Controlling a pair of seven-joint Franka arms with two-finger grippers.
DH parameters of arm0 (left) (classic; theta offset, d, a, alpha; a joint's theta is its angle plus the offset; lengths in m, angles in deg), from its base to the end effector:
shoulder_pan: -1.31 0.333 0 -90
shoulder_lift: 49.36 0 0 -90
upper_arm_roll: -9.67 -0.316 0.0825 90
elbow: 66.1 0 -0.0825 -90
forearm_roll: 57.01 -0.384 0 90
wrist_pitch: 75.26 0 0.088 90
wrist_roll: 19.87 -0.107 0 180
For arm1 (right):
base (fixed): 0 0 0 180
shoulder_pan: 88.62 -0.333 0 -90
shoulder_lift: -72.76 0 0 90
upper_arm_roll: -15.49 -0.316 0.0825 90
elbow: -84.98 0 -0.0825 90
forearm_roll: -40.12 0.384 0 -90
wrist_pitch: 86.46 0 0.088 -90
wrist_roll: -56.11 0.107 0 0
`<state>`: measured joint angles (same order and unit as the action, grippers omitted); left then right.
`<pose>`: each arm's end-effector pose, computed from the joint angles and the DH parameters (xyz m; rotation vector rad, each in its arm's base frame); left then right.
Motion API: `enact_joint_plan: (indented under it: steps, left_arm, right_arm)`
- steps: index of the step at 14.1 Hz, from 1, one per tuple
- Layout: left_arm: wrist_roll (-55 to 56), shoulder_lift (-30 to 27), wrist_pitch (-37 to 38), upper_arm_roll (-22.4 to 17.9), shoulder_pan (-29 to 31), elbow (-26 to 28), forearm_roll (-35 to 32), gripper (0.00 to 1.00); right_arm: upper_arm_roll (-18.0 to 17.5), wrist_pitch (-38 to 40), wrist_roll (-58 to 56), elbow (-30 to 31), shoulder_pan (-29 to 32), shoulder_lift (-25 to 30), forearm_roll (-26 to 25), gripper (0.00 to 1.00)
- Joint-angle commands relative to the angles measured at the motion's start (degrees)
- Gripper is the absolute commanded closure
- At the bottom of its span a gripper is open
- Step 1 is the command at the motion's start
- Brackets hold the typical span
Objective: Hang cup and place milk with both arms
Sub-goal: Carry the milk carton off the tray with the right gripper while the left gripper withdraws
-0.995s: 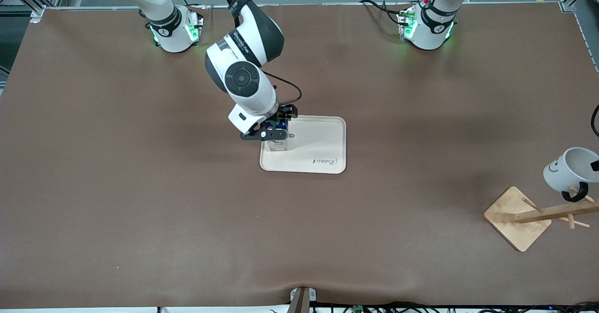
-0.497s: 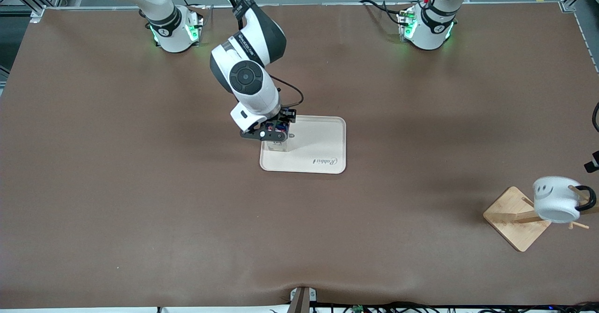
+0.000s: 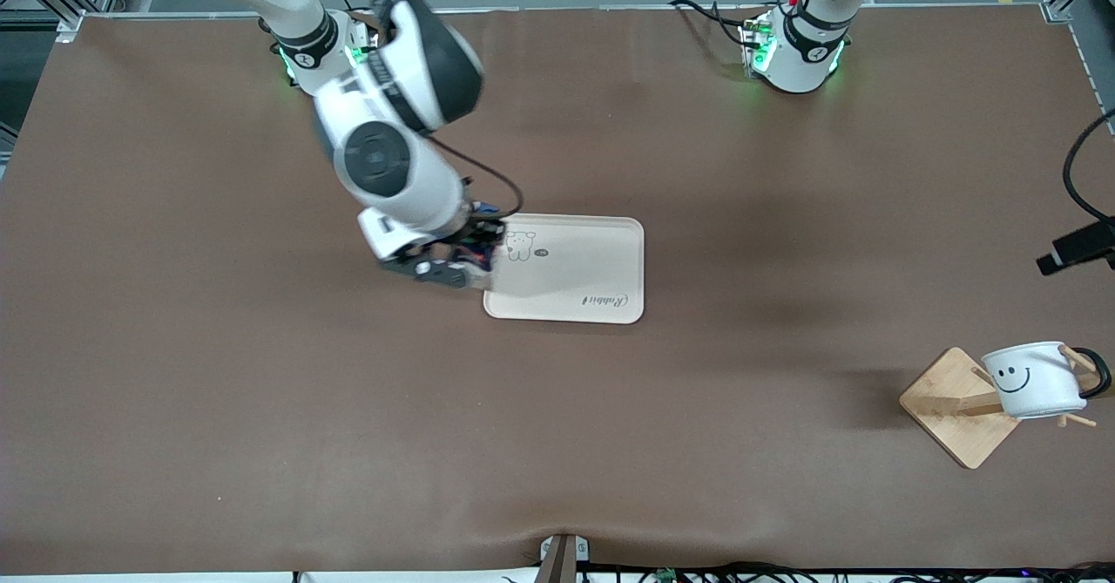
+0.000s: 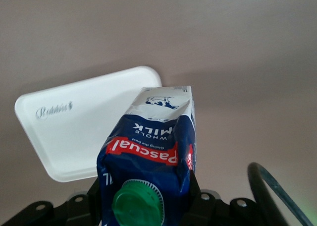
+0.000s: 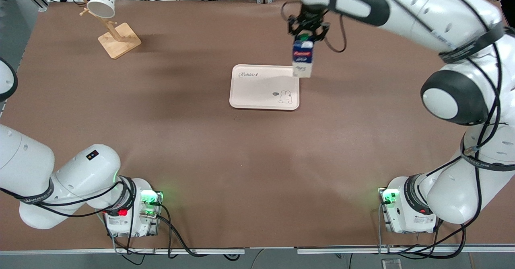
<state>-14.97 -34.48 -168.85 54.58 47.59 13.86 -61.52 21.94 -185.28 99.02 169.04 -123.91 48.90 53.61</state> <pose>0.6150 0.0823 0.5987 3.0297 0.1947 0.0754 0.5662 0.3488 0.4323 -3.0302 0.4487 0.3588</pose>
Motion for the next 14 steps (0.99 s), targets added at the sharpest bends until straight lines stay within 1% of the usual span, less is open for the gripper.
enact_joint_plan:
  steps: [1, 2, 3, 5, 6, 8, 9, 10, 11, 12, 14]
  left_arm:
    - [4.4, -4.1, 2.3, 1.9, 0.7, 1.9, 0.4, 0.0]
    - [5.8, -4.9, 3.0, 2.8, 0.7, 2.1, 0.4, 0.0]
    - [6.1, -4.9, 4.1, 3.2, 0.7, 2.0, 0.3, 0.0]
    - [6.3, -5.0, 5.9, 5.3, 0.7, 1.7, 0.5, 0.0]
    - [6.2, -5.0, 6.1, 5.6, 0.7, 1.6, 0.3, 0.0]
    - [6.2, -5.0, 6.4, 7.2, 0.7, 1.7, 0.2, 0.0]
    - [6.1, -5.0, 6.4, 7.7, 0.7, 1.6, 0.2, 0.0]
    - [6.0, -6.9, 6.4, 7.7, 0.1, 1.7, 0.2, 0.0]
    - [6.1, -7.8, 6.4, 6.9, -2.2, 2.2, 0.3, 0.0]
    - [6.0, -8.2, 6.4, 3.9, -5.4, 2.2, 0.2, 0.0]
    - [5.9, -10.3, 6.8, -4.8, -14.8, 2.7, 0.5, 0.0]
  right_arm:
    - [-0.8, 7.4, -9.5, 0.3, 7.5, 2.9, -0.3, 1.0]
    - [-0.8, 9.3, -14.0, 0.7, 10.7, 3.8, -0.4, 1.0]
    - [-0.7, 10.5, -16.8, 0.8, 13.7, 4.4, -0.6, 1.0]
    - [-0.5, 12.5, -22.5, 2.4, 19.3, 5.2, -1.0, 1.0]
    - [-0.3, 13.1, -24.8, 3.0, 23.7, 5.2, -1.1, 1.0]
    - [-0.2, 12.5, -36.5, 4.8, 30.4, 4.9, -2.4, 1.0]
    - [-0.3, 11.2, -41.4, 6.2, 33.5, 4.7, -4.3, 1.0]
    - [-0.2, 8.6, -43.4, 8.4, 34.5, 4.8, -6.0, 1.0]
    - [-0.2, 5.9, -44.0, 11.2, 35.1, 5.1, -8.2, 1.0]
    - [-0.3, 4.0, -44.1, 13.7, 36.0, 5.3, -10.1, 1.0]
    - [-0.3, 2.6, -47.5, 15.7, 38.9, 5.3, -10.4, 1.0]
